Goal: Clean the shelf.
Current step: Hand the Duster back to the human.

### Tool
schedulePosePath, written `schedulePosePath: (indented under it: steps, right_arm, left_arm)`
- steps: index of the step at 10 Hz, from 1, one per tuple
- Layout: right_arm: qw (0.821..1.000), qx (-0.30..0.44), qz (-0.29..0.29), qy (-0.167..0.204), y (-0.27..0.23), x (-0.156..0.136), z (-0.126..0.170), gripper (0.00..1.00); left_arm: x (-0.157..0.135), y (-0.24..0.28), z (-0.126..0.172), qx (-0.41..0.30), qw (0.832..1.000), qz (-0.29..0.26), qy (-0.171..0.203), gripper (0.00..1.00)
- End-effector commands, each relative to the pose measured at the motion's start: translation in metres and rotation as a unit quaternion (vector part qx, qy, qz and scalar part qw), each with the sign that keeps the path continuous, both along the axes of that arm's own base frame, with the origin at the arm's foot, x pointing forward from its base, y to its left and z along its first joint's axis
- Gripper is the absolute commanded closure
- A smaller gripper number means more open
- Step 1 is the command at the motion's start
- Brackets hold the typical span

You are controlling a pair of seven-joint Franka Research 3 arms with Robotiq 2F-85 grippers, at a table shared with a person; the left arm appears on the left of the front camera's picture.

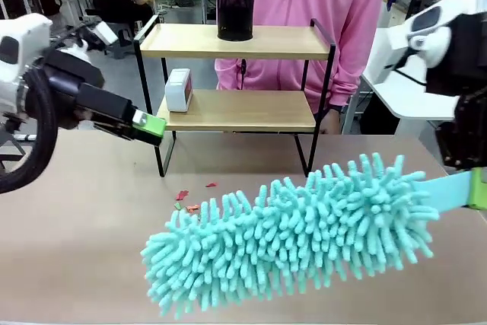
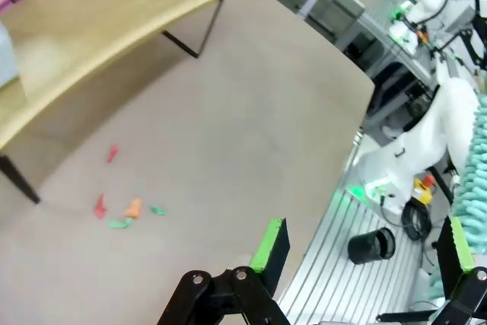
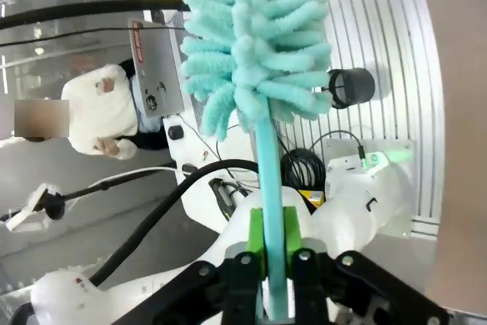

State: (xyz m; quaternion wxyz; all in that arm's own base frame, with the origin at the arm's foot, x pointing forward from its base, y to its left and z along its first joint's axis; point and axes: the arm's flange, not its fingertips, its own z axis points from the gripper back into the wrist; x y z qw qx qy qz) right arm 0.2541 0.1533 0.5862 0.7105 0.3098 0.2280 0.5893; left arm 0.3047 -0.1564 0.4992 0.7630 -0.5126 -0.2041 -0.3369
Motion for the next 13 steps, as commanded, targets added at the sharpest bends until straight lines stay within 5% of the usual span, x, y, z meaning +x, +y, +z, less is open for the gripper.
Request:
schedulePosePath:
  steps: [1, 5, 8, 13]
  right_arm:
    - [1.000, 0.002, 0.020, -0.002, 0.009, 0.020, 0.004, 0.88]
    - [0.999, 0.031, 0.011, 0.015, 0.018, 0.033, -0.003, 0.88]
    - [0.999, 0.040, -0.001, 0.019, 0.013, 0.036, -0.005, 0.88]
    - [0.998, 0.054, -0.014, 0.028, 0.005, 0.039, -0.008, 0.88]
  left_arm:
    - [-0.007, -0.016, -0.004, -0.030, 0.998, -0.056, 0.024, 0.00]
    - [-0.027, -0.053, -0.023, -0.024, 0.985, -0.161, 0.059, 0.00]
    - [-0.053, -0.070, -0.027, -0.021, 0.970, -0.237, 0.051, 0.00]
    - [-0.075, -0.084, -0.033, -0.014, 0.955, -0.291, 0.054, 0.00]
